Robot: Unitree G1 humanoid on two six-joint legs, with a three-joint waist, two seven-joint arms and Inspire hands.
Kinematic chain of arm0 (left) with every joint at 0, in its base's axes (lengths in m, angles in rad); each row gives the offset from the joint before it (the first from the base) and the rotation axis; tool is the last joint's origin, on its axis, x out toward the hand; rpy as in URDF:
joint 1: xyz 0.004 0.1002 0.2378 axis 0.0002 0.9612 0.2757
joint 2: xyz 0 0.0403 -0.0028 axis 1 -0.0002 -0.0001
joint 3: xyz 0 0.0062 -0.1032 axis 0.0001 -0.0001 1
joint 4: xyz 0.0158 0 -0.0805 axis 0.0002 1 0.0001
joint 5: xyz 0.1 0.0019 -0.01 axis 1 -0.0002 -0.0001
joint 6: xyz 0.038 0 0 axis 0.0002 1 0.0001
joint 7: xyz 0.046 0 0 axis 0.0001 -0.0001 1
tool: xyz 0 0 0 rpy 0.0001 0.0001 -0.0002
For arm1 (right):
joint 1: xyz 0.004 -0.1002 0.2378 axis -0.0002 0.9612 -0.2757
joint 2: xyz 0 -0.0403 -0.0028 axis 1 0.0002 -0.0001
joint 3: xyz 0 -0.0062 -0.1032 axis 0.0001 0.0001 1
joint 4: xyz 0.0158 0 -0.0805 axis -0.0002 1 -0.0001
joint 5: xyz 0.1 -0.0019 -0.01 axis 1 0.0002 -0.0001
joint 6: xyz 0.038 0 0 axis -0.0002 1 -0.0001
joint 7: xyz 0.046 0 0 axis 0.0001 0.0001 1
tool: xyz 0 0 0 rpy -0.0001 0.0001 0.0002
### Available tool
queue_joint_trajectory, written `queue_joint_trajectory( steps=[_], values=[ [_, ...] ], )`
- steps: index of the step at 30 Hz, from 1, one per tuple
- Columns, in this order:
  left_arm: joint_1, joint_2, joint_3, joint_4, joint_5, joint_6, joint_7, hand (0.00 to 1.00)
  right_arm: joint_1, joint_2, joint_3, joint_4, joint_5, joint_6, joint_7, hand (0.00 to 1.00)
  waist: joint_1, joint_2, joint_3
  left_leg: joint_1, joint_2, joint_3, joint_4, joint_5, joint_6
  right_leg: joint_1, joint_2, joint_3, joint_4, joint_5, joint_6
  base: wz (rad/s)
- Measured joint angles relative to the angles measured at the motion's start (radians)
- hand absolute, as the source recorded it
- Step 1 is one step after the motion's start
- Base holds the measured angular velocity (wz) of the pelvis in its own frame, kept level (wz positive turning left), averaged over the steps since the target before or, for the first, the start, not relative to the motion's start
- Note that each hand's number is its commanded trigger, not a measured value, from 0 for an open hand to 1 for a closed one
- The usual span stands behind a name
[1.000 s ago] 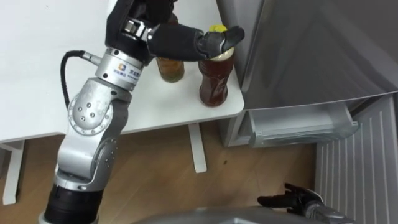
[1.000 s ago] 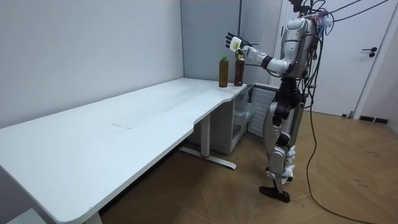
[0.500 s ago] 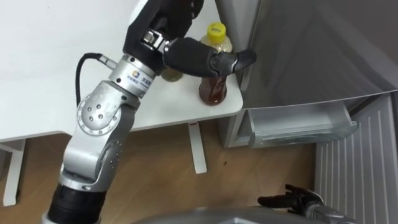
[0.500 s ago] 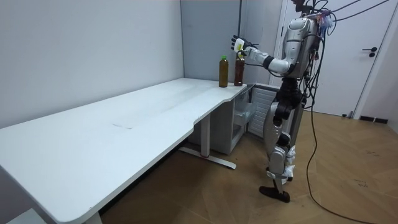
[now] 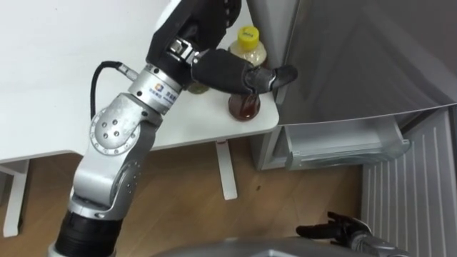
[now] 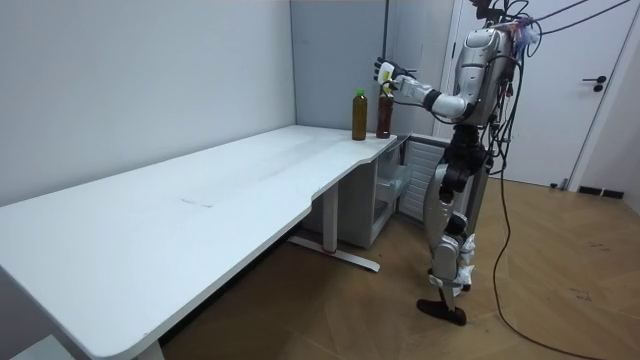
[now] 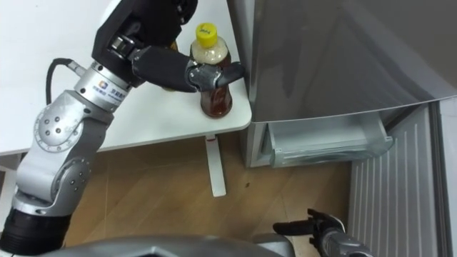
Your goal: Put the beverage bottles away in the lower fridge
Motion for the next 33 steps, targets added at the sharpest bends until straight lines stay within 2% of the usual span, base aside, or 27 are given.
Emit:
queue_joint_trajectory(
  steps=[16, 23, 33],
  values=[
    [0.009, 0.000, 0.000, 0.052, 0.002, 0.000, -0.005, 0.00, 0.003, 0.002, 0.000, 0.000, 0.000, 0.000, -0.020, 0.00, 0.001, -0.001, -0.0003, 0.001, 0.000, 0.000, 0.000, 0.000, 0.000, 0.002, 0.000, 0.001, 0.000, 0.000, 0.000, 0.00],
    [0.047, 0.000, -0.001, 0.052, 0.001, 0.000, -0.005, 0.00, 0.003, 0.001, 0.000, -0.001, 0.000, 0.000, -0.020, 0.00, 0.001, -0.002, 0.0004, 0.000, 0.000, 0.000, -0.001, 0.000, 0.000, 0.001, 0.000, 0.000, 0.000, 0.000, 0.000, 0.00],
    [0.052, 0.000, -0.004, 0.054, 0.002, 0.000, -0.003, 0.00, 0.004, 0.001, 0.000, -0.002, 0.000, 0.001, -0.018, 0.00, 0.001, -0.011, -0.0025, 0.000, 0.000, 0.000, -0.002, 0.000, 0.000, 0.001, 0.000, -0.002, 0.000, 0.000, 0.000, 0.00]
  ],
)
